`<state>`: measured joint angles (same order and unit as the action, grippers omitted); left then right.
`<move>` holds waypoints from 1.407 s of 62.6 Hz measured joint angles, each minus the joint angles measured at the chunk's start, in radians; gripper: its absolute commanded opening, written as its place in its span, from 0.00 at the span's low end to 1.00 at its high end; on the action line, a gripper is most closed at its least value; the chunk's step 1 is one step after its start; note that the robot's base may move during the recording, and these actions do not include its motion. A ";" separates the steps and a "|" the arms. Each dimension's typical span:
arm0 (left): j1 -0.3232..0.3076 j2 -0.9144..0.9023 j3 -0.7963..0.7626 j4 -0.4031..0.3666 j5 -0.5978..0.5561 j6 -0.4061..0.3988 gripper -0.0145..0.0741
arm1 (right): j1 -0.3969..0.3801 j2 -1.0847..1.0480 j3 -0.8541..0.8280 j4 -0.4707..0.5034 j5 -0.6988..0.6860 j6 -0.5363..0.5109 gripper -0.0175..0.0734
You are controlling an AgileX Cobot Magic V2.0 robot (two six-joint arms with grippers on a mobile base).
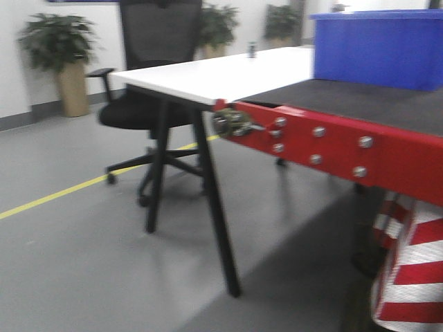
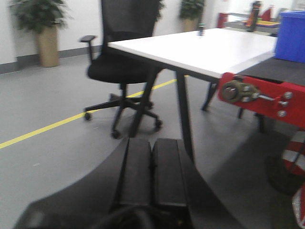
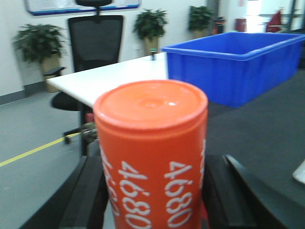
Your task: Grab orange capacitor from left shelf to right conveyor
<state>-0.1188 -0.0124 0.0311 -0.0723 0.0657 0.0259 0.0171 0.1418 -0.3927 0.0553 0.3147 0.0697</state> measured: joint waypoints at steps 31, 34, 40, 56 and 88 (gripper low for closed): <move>0.000 0.000 0.000 0.000 0.000 0.000 0.02 | 0.000 0.000 0.000 0.000 0.000 0.000 0.36; 0.000 0.000 0.000 0.000 0.000 0.000 0.02 | 0.000 0.000 0.000 0.000 0.000 0.000 0.36; 0.000 0.000 0.000 0.000 0.000 0.000 0.02 | 0.000 0.000 0.000 0.000 0.000 0.000 0.36; 0.000 0.000 0.000 0.000 0.000 0.000 0.02 | 0.000 0.000 0.000 0.000 0.000 0.000 0.36; 0.000 0.000 0.000 0.000 0.000 0.000 0.02 | 0.000 0.000 0.000 0.000 0.000 0.000 0.36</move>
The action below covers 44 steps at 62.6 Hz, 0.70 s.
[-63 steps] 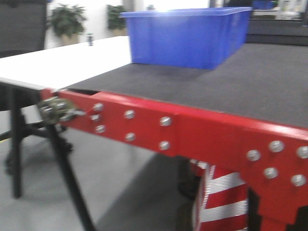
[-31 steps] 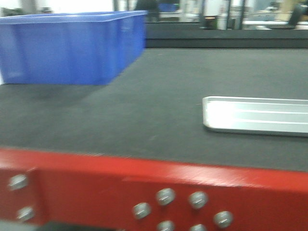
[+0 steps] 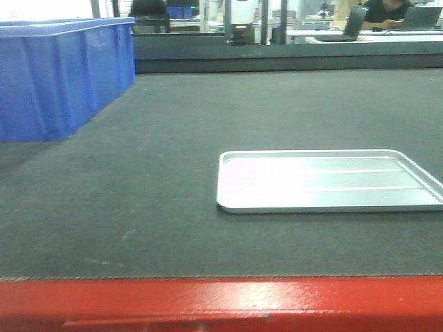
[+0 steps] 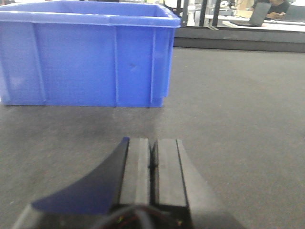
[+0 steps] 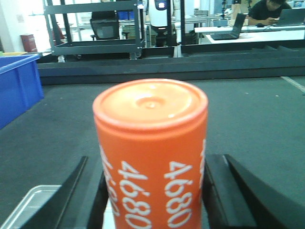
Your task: Grab orange capacitor from left shelf to right conveyor
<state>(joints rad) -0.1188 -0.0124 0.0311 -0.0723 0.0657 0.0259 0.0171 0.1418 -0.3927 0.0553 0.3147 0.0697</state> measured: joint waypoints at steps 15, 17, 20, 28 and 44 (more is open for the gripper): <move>0.000 0.000 0.000 0.000 0.000 0.000 0.02 | 0.000 0.000 0.000 0.000 0.000 0.000 0.36; 0.000 0.000 0.000 0.000 0.000 0.000 0.02 | 0.000 0.000 0.000 0.000 0.000 0.000 0.36; 0.000 0.000 0.000 0.000 0.000 0.000 0.02 | 0.000 0.000 0.000 0.000 0.000 0.000 0.36; 0.000 0.000 0.000 0.000 0.000 0.000 0.02 | 0.000 0.000 0.000 0.000 0.000 0.000 0.36; 0.000 0.000 0.000 0.000 0.000 0.000 0.02 | 0.000 0.000 0.000 0.000 0.000 0.000 0.36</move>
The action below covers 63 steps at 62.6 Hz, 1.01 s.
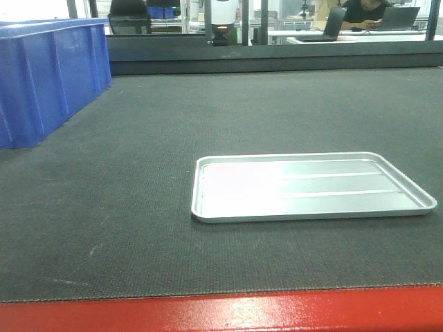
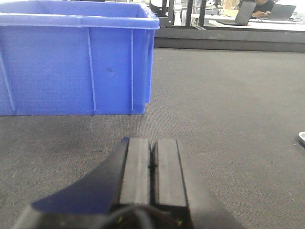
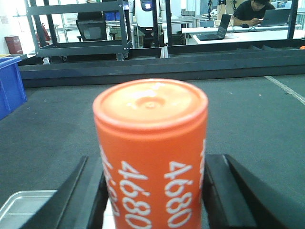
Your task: Grab orange capacitor from left shelf to right conveyor
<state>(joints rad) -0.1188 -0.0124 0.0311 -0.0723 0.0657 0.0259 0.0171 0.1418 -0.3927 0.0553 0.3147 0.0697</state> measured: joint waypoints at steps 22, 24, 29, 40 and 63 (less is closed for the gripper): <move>0.000 0.000 0.000 0.000 0.000 0.000 0.02 | 0.000 0.010 0.000 0.000 0.002 0.000 0.34; 0.000 0.000 0.000 0.000 0.000 0.000 0.02 | 0.000 0.021 -0.002 0.000 0.002 0.000 0.34; 0.000 0.000 0.000 0.000 0.000 0.000 0.02 | 0.000 0.079 -0.011 0.000 -0.002 0.000 0.34; 0.000 0.000 0.000 0.000 0.000 0.000 0.02 | 0.019 0.274 -0.058 0.000 -0.094 0.000 0.34; 0.000 0.000 0.000 0.000 0.000 0.000 0.02 | 0.285 0.786 -0.115 -0.002 -0.502 0.000 0.34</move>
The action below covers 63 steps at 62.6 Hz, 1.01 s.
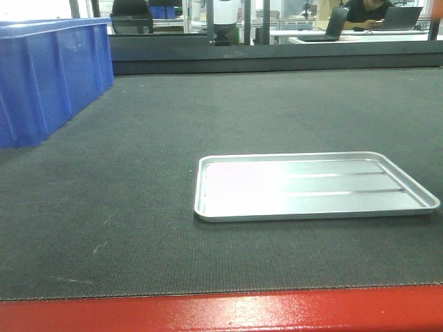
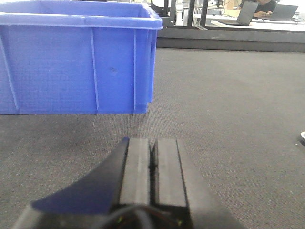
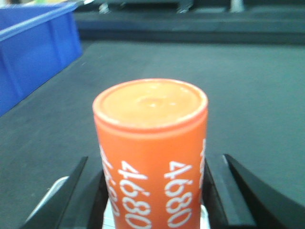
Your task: Grab orange capacitor from left shelf to right conveyor
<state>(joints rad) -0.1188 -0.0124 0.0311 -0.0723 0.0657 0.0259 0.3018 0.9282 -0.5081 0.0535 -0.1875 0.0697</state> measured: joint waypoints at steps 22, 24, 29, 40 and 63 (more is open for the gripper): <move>0.000 0.000 0.000 0.000 0.000 0.000 0.02 | 0.031 0.385 -0.001 -0.096 -0.362 0.000 0.34; 0.000 0.000 0.000 0.000 0.000 0.000 0.02 | 0.031 0.409 -0.001 -0.123 -0.389 0.000 0.34; 0.000 0.000 0.000 0.000 0.000 0.000 0.02 | 0.031 0.476 -0.004 -0.205 -0.457 0.000 0.34; 0.000 0.000 0.000 0.000 0.000 0.000 0.02 | 0.033 0.583 0.003 -0.281 -0.584 0.000 0.34; 0.000 0.000 0.000 0.000 0.000 0.000 0.02 | 0.033 0.798 0.035 -0.289 -0.809 0.000 0.34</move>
<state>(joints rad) -0.1188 -0.0124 0.0311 -0.0723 0.0657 0.0259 0.3348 1.7260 -0.4732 -0.2354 -0.9964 0.0697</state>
